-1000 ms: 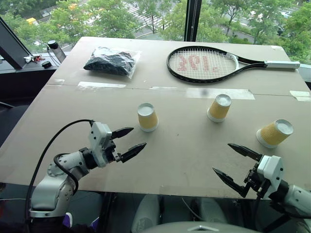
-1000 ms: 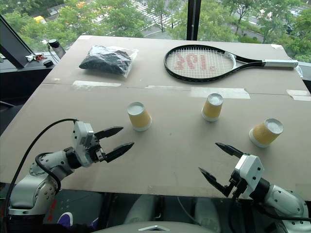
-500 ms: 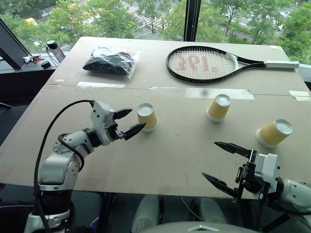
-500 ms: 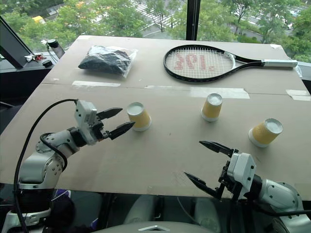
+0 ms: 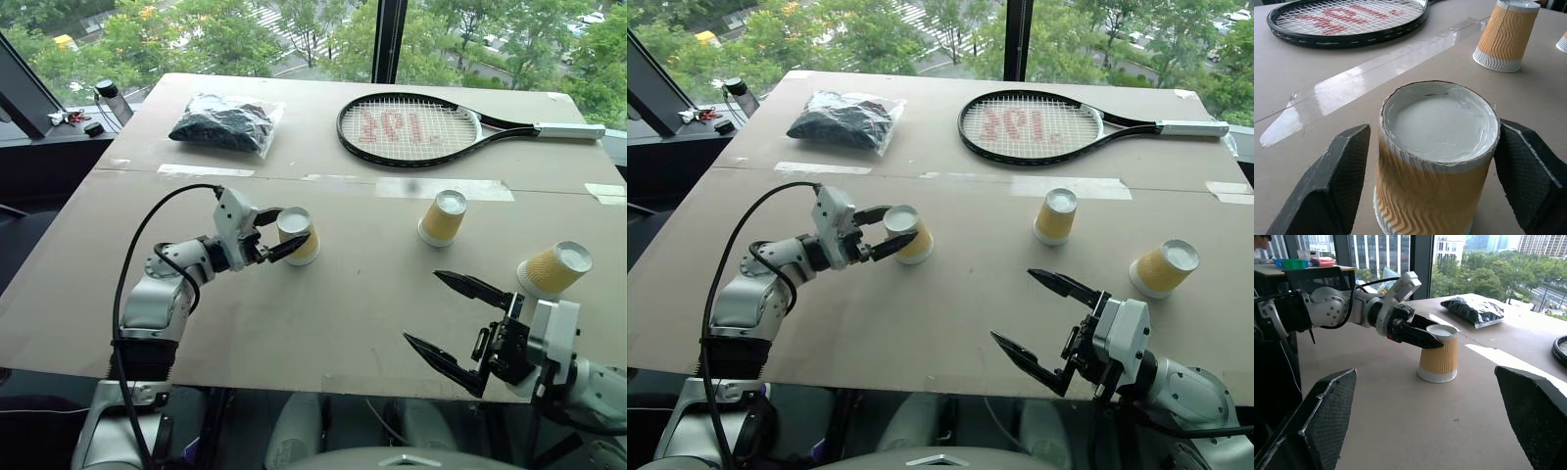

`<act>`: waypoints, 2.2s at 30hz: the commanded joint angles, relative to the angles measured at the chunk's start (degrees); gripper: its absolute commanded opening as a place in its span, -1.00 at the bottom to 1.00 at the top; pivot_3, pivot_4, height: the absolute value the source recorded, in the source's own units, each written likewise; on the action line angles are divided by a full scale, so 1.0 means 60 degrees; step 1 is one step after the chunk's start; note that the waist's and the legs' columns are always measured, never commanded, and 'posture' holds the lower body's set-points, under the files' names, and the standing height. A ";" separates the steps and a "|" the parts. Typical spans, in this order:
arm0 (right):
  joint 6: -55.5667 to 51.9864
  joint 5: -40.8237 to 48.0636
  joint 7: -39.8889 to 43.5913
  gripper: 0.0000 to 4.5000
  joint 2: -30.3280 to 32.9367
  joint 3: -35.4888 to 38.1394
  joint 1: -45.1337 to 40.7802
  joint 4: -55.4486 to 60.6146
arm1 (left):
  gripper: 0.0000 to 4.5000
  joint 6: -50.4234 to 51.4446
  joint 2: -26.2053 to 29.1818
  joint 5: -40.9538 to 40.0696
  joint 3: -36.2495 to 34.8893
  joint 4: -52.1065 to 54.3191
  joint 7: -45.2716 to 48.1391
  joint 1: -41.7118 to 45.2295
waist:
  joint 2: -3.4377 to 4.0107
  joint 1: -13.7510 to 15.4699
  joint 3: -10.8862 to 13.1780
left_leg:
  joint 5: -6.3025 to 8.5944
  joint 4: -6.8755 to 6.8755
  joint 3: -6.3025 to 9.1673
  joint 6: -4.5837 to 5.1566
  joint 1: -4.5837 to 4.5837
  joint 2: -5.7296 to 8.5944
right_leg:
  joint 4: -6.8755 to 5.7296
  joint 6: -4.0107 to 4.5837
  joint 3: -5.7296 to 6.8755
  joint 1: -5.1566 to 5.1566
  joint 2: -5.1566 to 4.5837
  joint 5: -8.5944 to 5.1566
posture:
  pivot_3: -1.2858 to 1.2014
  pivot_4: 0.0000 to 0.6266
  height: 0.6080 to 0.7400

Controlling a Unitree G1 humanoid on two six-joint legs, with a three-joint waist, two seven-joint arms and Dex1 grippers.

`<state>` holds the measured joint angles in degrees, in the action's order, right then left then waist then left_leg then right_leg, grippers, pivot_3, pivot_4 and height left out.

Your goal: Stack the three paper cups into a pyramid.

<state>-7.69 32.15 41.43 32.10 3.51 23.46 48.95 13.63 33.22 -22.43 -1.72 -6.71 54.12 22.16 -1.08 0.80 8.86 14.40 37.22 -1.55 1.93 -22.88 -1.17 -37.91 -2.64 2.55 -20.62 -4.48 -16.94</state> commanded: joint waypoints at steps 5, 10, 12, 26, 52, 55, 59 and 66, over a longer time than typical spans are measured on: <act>-0.0279 0.0218 -0.0521 1.00 0.0036 0.0161 -0.0181 0.0627 | 0.06 -0.0415 -0.0137 -0.0016 -0.0035 -0.0208 0.0555 0.0369 | 0.0001 -0.0003 0.0000 | 0.0000 0.0000 0.0000 0.0000 0.0000 0.0000 | -0.0002 0.0000 0.0000 -0.0001 0.0000 0.0000 | 0.03 -0.52 1.00; -0.0474 0.0093 -0.0780 1.00 0.0024 0.0069 -0.0197 0.0738 | 0.06 -0.0067 -0.0550 -0.0318 0.0237 0.0174 0.0993 0.0809 | -0.0002 0.0015 0.0000 | 0.0000 0.0007 0.0000 -0.0001 -0.0007 0.0000 | -0.0001 -0.0001 0.0003 0.0000 -0.0001 0.0000 | 0.03 -0.52 1.00; -0.0541 0.0073 -0.0864 1.00 0.0042 0.0093 -0.0193 0.0760 | 0.06 -0.0212 -0.0777 -0.0095 0.0403 0.0020 0.0980 0.1075 | -0.0002 0.0008 0.0000 | -0.0001 0.0010 0.0000 -0.0001 -0.0007 0.0002 | -0.0001 -0.0002 0.0003 0.0000 0.0000 0.0001 | 0.03 -0.52 1.00; -0.0580 -0.0642 -0.1645 1.00 -0.0090 0.0465 0.0863 0.1228 | 0.06 -0.1052 -0.2443 0.1141 0.1703 -0.2269 0.1090 0.2830 | -0.0007 -0.0017 0.0002 | -0.0001 0.0012 0.0024 -0.0001 -0.0007 0.0016 | -0.0005 -0.0005 0.0002 -0.0009 0.0031 0.0001 | 0.03 -0.52 1.00; -0.1292 -0.2064 -0.2568 1.00 -0.0425 0.0710 0.0117 0.0005 | 0.97 0.0298 -0.1417 -0.0101 0.0363 -0.0219 0.1048 0.1515 | -0.0006 -0.0066 0.0001 | -0.0023 0.0014 0.0037 -0.0040 0.0000 0.0006 | -0.0009 -0.0003 -0.0052 -0.0010 0.0040 0.0002 | 0.03 -0.52 1.00; -0.2208 -0.2166 -0.2958 1.00 -0.0386 0.0624 -0.0660 -0.0216 | 0.97 0.1020 -0.1102 -0.0778 -0.0019 0.0715 0.1099 0.0970 | -0.0004 -0.0058 0.0002 | -0.0024 0.0013 0.0042 -0.0044 0.0000 0.0005 | -0.0008 -0.0002 -0.0054 -0.0011 0.0041 0.0002 | 0.03 -0.52 1.00; -0.3123 -0.2426 -0.3544 1.00 -0.0580 0.0500 -0.2195 -0.1283 | 0.97 0.1745 -0.0529 -0.1550 -0.0571 0.2149 0.1086 -0.0173 | -0.0006 -0.0011 0.0001 | -0.0024 0.0013 0.0043 -0.0044 -0.0001 0.0008 | -0.0008 -0.0001 -0.0051 -0.0010 0.0035 0.0001 | 0.03 -0.52 1.00; -0.4334 -0.2865 -0.4504 1.00 -0.1249 0.0117 -0.4615 -0.2842 | 0.97 0.3220 0.0624 -0.3751 -0.1418 0.4386 0.1870 -0.1890 | 0.0006 -0.0020 0.0008 | -0.0024 0.0005 0.0043 -0.0045 -0.0001 0.0006 | -0.0009 0.0003 -0.0055 -0.0017 0.0033 0.0001 | 0.03 -0.52 1.00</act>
<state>-32.96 15.65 15.66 24.79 4.11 -3.05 31.25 31.64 36.10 -41.62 -8.54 16.42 64.52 11.08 -1.05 0.69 8.91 14.26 37.24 -1.29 1.66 -22.89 -1.13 -37.97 -2.62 2.23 -20.72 -4.29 -16.94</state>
